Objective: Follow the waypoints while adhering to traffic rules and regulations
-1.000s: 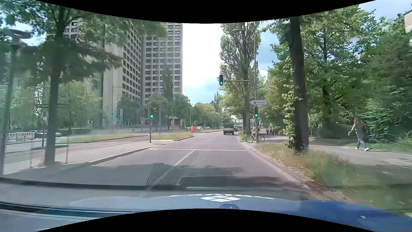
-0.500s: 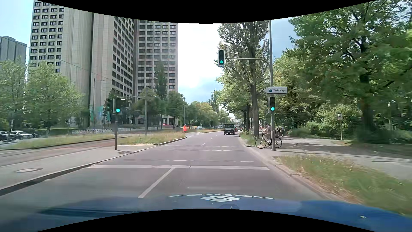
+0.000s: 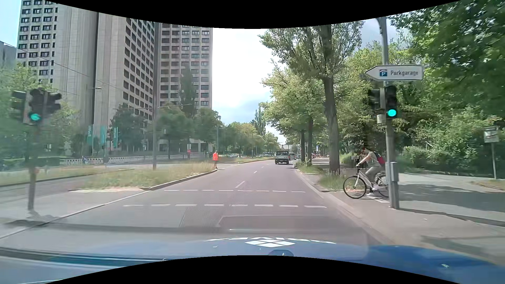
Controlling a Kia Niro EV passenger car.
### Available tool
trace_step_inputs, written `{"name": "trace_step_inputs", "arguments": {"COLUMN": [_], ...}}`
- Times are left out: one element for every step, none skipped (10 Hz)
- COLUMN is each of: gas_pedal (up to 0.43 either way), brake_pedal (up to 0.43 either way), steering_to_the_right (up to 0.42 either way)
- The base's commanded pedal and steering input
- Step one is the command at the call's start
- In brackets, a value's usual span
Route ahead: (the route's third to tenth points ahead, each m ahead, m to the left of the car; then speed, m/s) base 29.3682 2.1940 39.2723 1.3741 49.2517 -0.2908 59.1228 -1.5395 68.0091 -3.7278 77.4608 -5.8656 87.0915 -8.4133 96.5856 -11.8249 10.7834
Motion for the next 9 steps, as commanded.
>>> {"name": "trace_step_inputs", "arguments": {"gas_pedal": [0.13, 0.13, 0.13, 0.13, 0.13, 0.138, 0.138, 0.15, 0.157], "brake_pedal": [0.0, 0.0, 0.0, 0.0, 0.0, 0.0, 0.0, 0.0, 0.0], "steering_to_the_right": [0.012, 0.013, 0.016, 0.018, 0.018, 0.018, 0.018, 0.018, 0.018]}}
